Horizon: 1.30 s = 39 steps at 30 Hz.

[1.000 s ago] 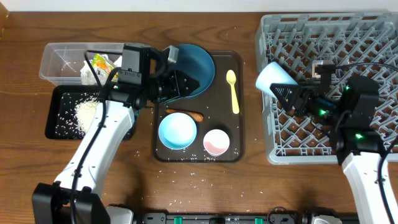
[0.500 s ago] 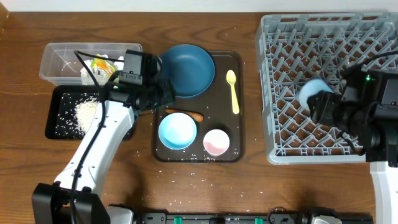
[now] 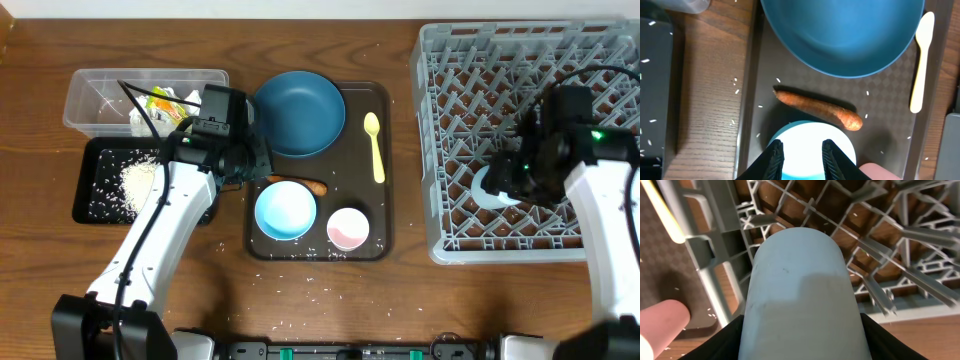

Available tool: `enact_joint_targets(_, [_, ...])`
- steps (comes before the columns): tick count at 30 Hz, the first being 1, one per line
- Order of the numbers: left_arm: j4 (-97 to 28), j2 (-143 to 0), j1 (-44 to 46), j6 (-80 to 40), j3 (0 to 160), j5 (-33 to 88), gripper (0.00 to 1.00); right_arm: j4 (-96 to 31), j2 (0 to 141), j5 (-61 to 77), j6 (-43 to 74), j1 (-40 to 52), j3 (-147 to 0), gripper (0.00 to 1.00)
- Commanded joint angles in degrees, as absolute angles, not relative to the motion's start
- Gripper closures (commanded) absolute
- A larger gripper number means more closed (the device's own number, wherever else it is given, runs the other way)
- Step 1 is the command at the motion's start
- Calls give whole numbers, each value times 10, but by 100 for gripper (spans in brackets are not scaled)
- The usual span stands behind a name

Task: Sort waste into correct bins and load items into the dishwasher rack
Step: 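Carry the blue cup right and place it upside down in the rack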

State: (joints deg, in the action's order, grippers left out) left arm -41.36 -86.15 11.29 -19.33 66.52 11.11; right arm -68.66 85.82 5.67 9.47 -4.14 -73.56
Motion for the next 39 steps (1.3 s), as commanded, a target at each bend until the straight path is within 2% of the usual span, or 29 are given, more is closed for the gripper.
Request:
enact_joint_targets(1, [-415,-861,112,-178,671,95,71,-676,880,72,74,-29,-743,50])
enact_joint_targets(16, [-415,-861,112,-176,671,93,71,-639,885,73,65,8,-756,50])
enact_joint_targets(27, [-415,-861,112,-176,671,93,71,-659,885,54,63,53,-787,49])
enact_joint_targets(39, [-416,-861,112,-176,669,93,71,-691,902,15,66,60,-786,50])
